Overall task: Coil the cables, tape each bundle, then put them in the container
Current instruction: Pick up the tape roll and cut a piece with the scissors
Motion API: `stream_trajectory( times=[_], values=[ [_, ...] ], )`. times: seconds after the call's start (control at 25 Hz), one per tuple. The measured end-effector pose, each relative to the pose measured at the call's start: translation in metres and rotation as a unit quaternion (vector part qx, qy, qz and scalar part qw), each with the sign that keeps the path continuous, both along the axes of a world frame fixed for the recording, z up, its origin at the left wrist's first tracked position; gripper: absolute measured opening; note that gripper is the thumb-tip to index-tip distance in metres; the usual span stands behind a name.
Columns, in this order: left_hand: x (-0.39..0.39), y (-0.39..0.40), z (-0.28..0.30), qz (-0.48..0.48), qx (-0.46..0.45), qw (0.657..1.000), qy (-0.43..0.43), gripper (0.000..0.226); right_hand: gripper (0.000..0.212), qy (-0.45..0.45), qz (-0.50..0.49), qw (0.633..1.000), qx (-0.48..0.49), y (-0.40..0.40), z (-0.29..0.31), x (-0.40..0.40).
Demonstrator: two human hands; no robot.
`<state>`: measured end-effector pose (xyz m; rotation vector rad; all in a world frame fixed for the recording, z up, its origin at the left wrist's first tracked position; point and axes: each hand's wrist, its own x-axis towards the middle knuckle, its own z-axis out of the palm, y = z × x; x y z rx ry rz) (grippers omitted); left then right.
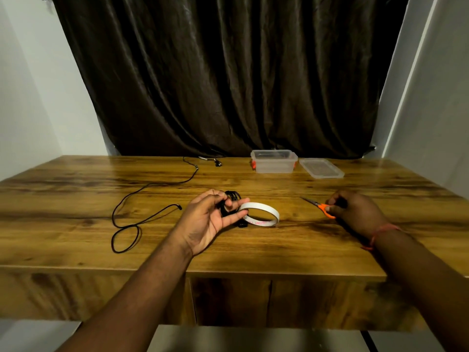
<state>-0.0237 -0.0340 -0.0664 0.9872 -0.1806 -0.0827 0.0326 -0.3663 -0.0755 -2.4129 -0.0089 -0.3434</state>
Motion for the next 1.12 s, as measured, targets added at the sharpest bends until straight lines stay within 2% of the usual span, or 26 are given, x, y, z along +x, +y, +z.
stream_trajectory(
  times=[0.16,0.24,0.4,0.52,0.64,0.92,1.12],
  values=[
    [0.0,0.002,-0.002,-0.002,-0.001,1.0,0.001,0.024,0.011,0.035,-0.011,0.977,-0.211,0.008,0.011,0.003],
    [0.001,0.002,-0.002,-0.003,0.0,1.0,0.001,0.024,0.007,0.069,0.008,0.967,-0.245,0.011,0.019,0.003],
    [0.001,0.002,0.0,-0.005,-0.004,1.0,0.003,0.025,0.022,0.085,0.044,0.95,-0.297,0.011,0.027,-0.005],
    [0.001,0.002,-0.001,-0.006,-0.004,1.0,0.005,0.025,0.019,0.08,0.077,0.925,-0.364,0.018,0.029,-0.014],
    [0.001,0.001,-0.001,-0.006,-0.003,1.0,0.007,0.024,0.008,0.062,0.105,0.916,-0.383,0.025,0.028,-0.023],
    [0.002,0.002,-0.002,-0.001,-0.006,1.0,0.004,0.025,0.016,0.029,0.176,0.908,-0.38,0.022,0.029,-0.034],
    [0.004,0.002,-0.002,0.001,-0.004,1.0,0.004,0.024,0.006,0.053,0.184,0.908,-0.373,0.018,0.031,-0.04]
  ],
)
